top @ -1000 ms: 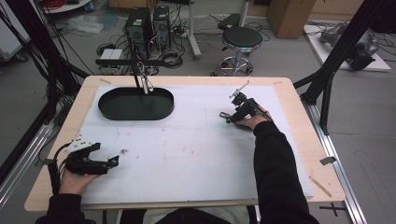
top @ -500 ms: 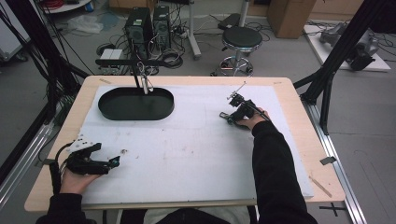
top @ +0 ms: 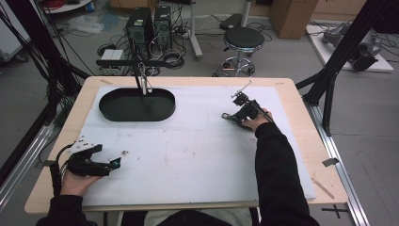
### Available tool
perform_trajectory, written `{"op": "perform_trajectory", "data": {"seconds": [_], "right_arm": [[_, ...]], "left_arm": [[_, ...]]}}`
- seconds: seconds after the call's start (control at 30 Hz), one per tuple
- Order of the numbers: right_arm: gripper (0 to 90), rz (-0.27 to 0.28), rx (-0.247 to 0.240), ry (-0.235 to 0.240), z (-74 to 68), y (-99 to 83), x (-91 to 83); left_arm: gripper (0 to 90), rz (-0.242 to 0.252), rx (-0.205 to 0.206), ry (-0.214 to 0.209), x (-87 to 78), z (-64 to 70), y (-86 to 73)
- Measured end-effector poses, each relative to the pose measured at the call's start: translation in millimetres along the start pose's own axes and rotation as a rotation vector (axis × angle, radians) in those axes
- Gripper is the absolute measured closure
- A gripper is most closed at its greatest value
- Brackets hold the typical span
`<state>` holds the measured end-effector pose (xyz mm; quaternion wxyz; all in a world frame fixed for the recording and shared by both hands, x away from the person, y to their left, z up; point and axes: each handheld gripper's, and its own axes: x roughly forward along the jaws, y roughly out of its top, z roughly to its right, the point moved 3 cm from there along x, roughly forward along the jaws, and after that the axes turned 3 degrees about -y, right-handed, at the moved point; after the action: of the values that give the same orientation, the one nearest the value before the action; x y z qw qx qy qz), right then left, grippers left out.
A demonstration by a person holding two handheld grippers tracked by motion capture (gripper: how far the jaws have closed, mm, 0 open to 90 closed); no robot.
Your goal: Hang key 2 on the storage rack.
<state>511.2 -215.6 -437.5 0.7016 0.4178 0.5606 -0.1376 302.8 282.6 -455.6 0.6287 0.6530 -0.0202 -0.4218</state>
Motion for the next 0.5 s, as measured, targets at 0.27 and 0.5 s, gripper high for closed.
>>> {"op": "perform_trajectory", "data": {"seconds": [0.27,0.5], "right_arm": [[86.6,0.085,0.059,0.053,9.2,-1.9,-29.2],[86.6,0.189,0.082,0.073,16.2,-4.4,-63.3]], "left_arm": [[1.7,0.009,-0.010,-0.007,-1.6,2.1,0.6],[1.7,0.011,-0.014,-0.024,-1.4,2.3,1.0]]}}
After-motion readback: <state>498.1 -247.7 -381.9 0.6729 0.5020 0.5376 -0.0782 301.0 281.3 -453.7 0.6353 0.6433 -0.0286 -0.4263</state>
